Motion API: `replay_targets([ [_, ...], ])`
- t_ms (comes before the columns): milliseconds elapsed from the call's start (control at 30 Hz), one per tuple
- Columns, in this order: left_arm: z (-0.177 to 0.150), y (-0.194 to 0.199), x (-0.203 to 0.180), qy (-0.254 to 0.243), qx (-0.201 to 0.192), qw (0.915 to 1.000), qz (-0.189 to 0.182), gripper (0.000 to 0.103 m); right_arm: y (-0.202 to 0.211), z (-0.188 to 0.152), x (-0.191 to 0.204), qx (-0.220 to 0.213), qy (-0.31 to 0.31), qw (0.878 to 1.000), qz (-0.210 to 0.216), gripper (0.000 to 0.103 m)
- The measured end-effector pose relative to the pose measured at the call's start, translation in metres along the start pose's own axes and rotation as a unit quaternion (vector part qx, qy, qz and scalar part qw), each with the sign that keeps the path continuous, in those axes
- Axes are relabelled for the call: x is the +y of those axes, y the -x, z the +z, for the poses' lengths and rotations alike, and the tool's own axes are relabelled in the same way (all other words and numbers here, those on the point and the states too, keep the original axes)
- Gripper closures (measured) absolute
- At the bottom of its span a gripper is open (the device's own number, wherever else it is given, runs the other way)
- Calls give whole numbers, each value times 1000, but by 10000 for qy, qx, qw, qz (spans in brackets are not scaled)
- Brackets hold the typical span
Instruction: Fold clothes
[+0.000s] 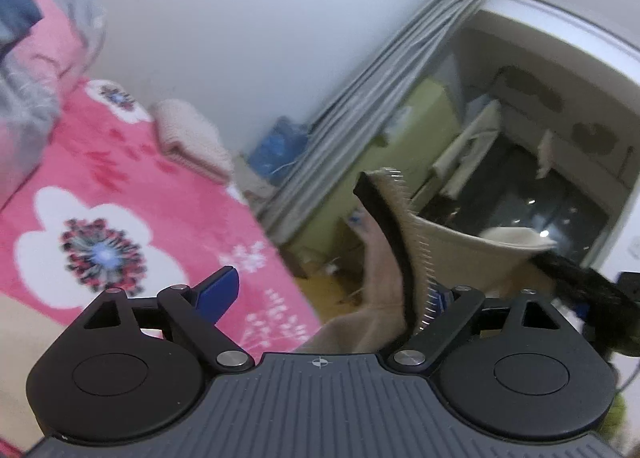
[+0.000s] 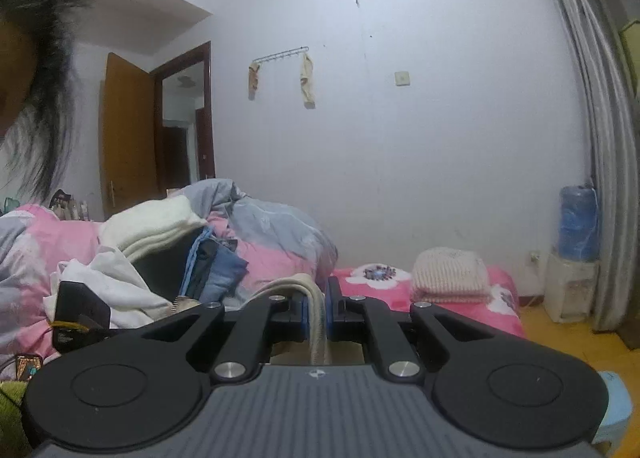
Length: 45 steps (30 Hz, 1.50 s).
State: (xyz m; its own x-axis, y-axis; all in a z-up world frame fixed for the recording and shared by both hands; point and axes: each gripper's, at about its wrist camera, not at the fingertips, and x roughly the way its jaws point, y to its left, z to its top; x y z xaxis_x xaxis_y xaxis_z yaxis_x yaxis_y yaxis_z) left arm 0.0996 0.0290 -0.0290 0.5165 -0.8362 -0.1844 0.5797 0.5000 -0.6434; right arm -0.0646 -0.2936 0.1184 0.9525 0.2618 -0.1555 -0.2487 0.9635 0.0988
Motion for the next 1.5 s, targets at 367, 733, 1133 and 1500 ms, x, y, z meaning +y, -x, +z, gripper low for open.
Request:
replay_targets([
  [367,-14,-51,-30,-1478,929,9846,18,31,-5,-2,25,160,359,9980,491,95],
  [733,-9,-21,-55,-2133,-658,9479,2273,90,-27,-29,16,882,444,9940,-469,63],
  [1133,35,17,-53,-1821,-1535,9188,3147,91,-82,-151,87,2552,2635,9249,-998,9],
  [1500,57,51,-56,-1960,-2340,8917,3342,91,-127,-198,83,2660,3603,8856,-1229,53],
])
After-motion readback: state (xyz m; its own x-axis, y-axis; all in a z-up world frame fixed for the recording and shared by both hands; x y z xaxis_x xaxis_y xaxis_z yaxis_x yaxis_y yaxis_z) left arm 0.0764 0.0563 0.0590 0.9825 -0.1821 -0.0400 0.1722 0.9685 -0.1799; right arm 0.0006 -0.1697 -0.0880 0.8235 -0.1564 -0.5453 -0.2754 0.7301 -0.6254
